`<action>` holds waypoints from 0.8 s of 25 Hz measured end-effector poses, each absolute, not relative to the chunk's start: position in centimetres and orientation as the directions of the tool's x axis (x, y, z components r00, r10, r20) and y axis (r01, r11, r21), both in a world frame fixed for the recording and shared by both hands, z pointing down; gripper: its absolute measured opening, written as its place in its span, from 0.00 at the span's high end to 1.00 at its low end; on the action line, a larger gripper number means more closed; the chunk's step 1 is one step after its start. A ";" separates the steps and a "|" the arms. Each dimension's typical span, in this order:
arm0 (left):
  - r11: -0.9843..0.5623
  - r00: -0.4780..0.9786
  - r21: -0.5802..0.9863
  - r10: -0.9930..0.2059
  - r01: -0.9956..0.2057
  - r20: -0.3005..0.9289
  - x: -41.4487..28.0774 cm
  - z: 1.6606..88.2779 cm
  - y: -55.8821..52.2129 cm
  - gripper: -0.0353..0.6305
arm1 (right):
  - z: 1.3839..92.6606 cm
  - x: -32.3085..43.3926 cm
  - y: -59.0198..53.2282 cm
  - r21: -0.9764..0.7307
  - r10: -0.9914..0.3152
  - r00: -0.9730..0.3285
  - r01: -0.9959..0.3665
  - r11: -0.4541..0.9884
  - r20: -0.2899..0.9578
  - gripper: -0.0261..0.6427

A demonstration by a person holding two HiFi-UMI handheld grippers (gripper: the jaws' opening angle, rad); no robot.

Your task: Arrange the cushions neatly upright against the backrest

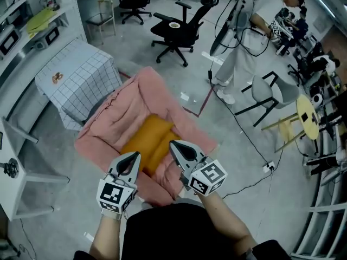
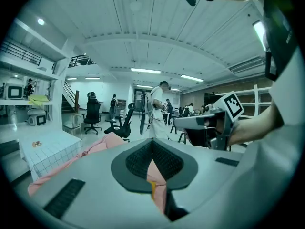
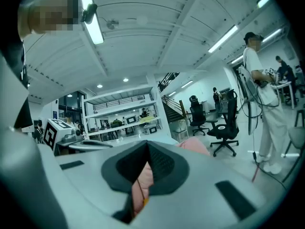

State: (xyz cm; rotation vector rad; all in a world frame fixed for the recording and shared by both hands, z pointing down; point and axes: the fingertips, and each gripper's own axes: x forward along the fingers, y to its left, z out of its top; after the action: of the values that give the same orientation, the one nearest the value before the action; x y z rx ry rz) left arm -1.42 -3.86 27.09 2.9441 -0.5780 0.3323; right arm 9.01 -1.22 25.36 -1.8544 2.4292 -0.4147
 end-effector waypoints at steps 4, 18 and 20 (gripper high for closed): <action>-0.927 0.915 0.043 -0.360 -0.373 0.184 -0.2 24.4 -2.7 0.93 | 22.5 9.8 0.0 -0.213 -0.954 -0.291 -0.939 0.271 0.070 0.95; -0.911 0.905 -0.004 -0.410 -0.412 0.116 2.3 20.5 -1.3 0.93 | 20.4 12.7 2.0 -0.163 -0.945 -0.326 -0.933 0.320 0.009 0.95; -0.908 0.901 -0.011 -0.417 -0.419 0.117 2.6 20.6 -1.2 0.93 | 19.9 12.9 1.9 -0.156 -0.944 -0.330 -0.932 0.327 -0.004 0.95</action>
State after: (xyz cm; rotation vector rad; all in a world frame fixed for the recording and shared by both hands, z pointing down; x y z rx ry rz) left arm 2.57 -1.21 20.56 3.0488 -0.6702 0.1825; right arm 12.94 1.91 19.92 -1.7603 2.4812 -0.1913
